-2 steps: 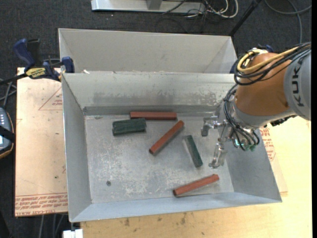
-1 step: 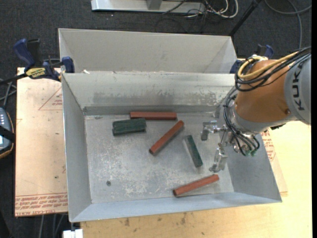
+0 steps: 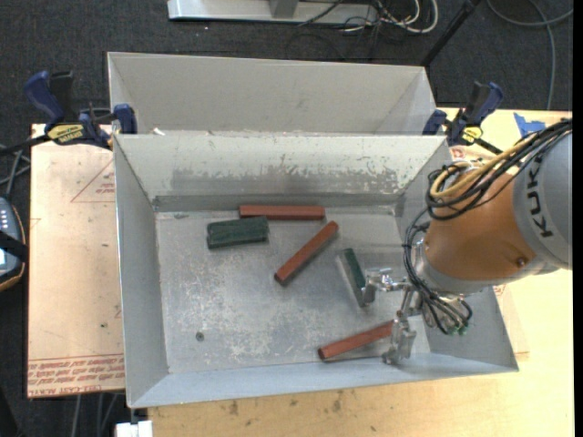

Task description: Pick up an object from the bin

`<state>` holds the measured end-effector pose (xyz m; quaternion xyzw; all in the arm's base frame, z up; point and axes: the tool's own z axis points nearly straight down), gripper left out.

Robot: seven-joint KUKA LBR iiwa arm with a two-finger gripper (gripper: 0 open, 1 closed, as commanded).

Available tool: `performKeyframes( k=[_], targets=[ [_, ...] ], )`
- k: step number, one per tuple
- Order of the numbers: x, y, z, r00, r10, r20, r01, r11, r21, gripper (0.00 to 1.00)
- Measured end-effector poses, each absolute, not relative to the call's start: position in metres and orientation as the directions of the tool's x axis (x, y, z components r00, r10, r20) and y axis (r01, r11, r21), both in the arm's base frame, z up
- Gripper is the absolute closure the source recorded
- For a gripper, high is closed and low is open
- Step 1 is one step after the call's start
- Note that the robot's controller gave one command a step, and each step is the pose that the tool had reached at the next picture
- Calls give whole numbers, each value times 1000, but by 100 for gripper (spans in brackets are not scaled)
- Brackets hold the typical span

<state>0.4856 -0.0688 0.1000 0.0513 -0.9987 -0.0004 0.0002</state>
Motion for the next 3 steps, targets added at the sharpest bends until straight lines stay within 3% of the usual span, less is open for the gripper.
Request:
performKeyframes(
  k=[1, 2, 3],
  targets=[
    [482, -59, 71, -999, -48, -2, -48, 999, 1, 100],
    [482, -59, 71, -999, -48, -2, -48, 999, 1, 100],
    [495, -52, 130, -999, -49, 5, -49, 999, 2, 100]
  ],
)
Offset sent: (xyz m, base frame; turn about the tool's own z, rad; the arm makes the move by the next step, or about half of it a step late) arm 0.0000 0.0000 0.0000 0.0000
